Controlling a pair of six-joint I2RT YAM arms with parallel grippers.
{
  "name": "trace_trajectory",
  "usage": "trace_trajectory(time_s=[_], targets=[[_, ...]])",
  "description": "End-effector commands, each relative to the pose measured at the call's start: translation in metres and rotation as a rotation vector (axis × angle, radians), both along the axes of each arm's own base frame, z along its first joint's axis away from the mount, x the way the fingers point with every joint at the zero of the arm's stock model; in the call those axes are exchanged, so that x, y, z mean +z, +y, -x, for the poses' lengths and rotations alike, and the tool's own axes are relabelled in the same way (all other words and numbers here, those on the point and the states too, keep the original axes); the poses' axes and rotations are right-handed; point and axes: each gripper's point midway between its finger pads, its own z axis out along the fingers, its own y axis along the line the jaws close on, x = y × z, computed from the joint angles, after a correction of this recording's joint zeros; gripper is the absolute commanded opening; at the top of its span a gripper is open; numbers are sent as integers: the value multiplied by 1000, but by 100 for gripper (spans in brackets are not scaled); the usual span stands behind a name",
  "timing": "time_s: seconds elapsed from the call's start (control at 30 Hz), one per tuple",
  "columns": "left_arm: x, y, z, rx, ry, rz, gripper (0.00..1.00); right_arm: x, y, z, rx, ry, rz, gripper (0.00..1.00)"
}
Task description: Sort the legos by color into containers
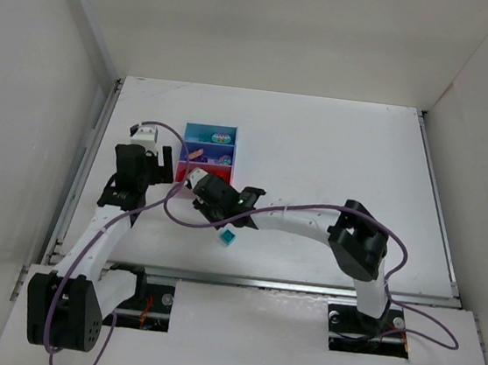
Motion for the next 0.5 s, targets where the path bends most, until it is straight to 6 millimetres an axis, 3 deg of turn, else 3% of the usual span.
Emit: trace_trajectory(time_s=[0.0, 0.03, 0.1, 0.23, 0.27, 0.37, 0.4, 0.47], targets=[[10, 0, 0, 4, -43, 6, 84, 75, 10, -31, -57, -131, -147, 0], [5, 0, 2, 4, -34, 5, 84, 98, 10, -37, -57, -167, -198, 0], [5, 2, 2, 12, -34, 1, 84, 115, 3, -49, -82, -188, -247, 0], [3, 2, 2, 12, -34, 1, 84, 146, -25, -101, -166, -229, -335, 0], [3, 2, 2, 16, -34, 9, 84, 152, -22, -114, -183, -242, -348, 0], [5, 2, 1, 16, -44, 10, 84, 158, -29, -142, -195, -267, -322, 0], [5, 3, 1, 19, -43, 14, 84, 160, -20, -150, -189, -280, -328, 0], [2, 6, 0, 28, -34, 13, 84, 159, -20, -167, -194, -284, -332, 0]])
